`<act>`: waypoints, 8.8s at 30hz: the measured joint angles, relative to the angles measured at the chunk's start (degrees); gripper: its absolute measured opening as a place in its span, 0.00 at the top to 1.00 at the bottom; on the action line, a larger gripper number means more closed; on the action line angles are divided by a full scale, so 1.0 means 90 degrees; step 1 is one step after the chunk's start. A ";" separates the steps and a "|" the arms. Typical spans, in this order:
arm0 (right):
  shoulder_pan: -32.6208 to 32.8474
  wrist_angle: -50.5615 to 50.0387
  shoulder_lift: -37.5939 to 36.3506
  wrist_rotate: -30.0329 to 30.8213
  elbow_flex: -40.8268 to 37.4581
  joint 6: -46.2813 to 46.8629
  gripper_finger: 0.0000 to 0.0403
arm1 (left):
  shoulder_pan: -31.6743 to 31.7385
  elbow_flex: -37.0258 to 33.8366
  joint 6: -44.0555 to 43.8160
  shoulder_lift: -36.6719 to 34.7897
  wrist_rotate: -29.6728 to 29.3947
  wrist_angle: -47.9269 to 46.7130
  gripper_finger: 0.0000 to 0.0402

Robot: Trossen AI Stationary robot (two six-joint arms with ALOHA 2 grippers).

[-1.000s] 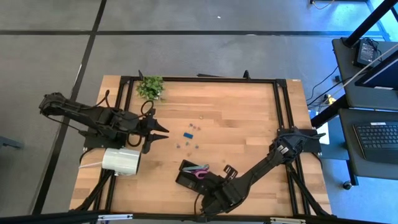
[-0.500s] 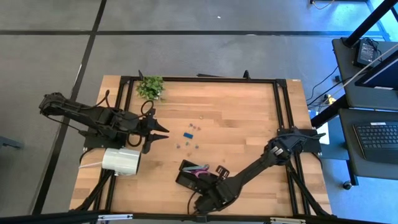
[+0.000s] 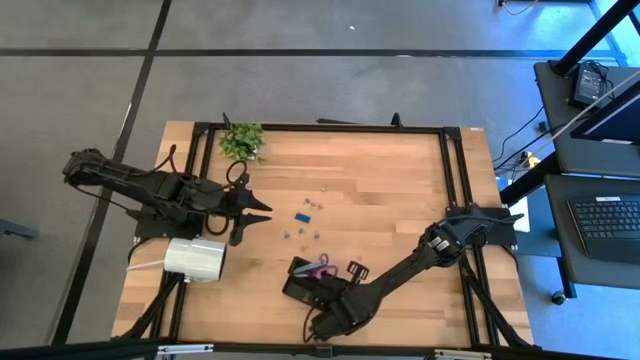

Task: Pick and place office supplies into organizer
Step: Put the light blue sticky note into the desk organizer, then adjust the desk organizer on the table

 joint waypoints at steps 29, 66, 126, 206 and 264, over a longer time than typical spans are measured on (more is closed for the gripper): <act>-0.0565 -0.0769 0.0171 0.1107 -0.0002 -0.1599 0.97 | 0.0000 -0.0002 -0.0005 0.0001 -0.0342 -0.0033 0.75; -0.0257 0.0058 0.0161 0.0265 -0.0690 -0.1396 0.62 | 0.0000 -0.0002 0.0019 0.0002 -0.0342 -0.0044 0.75; -0.0203 0.0530 0.0164 -0.1603 -0.0070 -0.1680 0.62 | 0.0022 -0.0002 0.0068 0.0002 -0.0480 -0.0041 0.75; -0.0203 0.0009 0.0164 -0.0567 -0.0068 -0.1900 0.37 | 0.0019 -0.0002 0.0117 0.0005 -0.0898 -0.0041 0.75; -0.1566 0.3954 -0.6917 0.1589 -0.6910 -0.3288 0.30 | 0.0020 0.0000 -0.0534 0.0058 -0.1508 -0.0181 0.75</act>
